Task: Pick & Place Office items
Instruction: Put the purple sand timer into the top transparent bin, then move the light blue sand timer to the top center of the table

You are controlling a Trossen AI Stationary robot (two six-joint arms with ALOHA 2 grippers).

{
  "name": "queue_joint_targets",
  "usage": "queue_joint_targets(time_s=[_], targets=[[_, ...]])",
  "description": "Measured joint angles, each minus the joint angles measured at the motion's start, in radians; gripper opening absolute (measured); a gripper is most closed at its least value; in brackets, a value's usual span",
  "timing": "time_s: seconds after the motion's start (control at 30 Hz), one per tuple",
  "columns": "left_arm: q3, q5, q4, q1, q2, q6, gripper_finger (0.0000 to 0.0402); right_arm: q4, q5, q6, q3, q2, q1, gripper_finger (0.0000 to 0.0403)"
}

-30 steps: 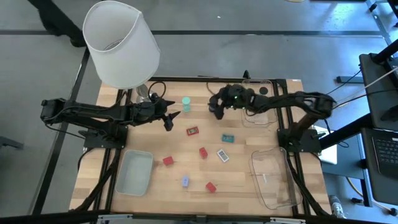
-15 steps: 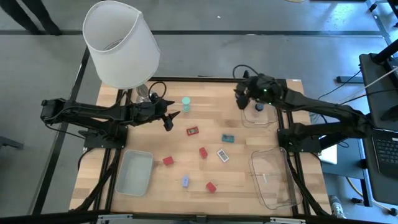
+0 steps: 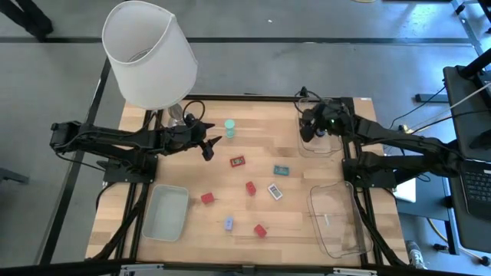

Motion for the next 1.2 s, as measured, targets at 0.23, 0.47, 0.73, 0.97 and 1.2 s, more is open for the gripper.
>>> queue_joint_targets(time_s=[0.23,0.47,0.73,0.97,1.2], targets=[[0.0,-0.012,0.011,0.0,0.0,-0.001,0.0262,0.211,0.013,0.075,-0.207,-0.043,0.0,0.0221],[0.0,-0.028,0.011,0.0,0.0,-0.004,0.0262,0.33,0.094,0.151,-0.327,-0.043,0.0,0.0227],[0.0,-0.028,0.012,0.0,0.0,-0.003,0.0262,0.345,0.125,0.176,-0.345,-0.044,0.0,0.016],[0.0,-0.027,0.009,0.0,0.0,-0.001,0.0262,0.384,0.117,0.174,-0.345,-0.044,0.0,0.0153],[0.0,-0.027,0.009,0.0,0.0,0.0,0.0262,0.461,0.044,0.15,-0.345,-0.044,0.0,0.0193]])
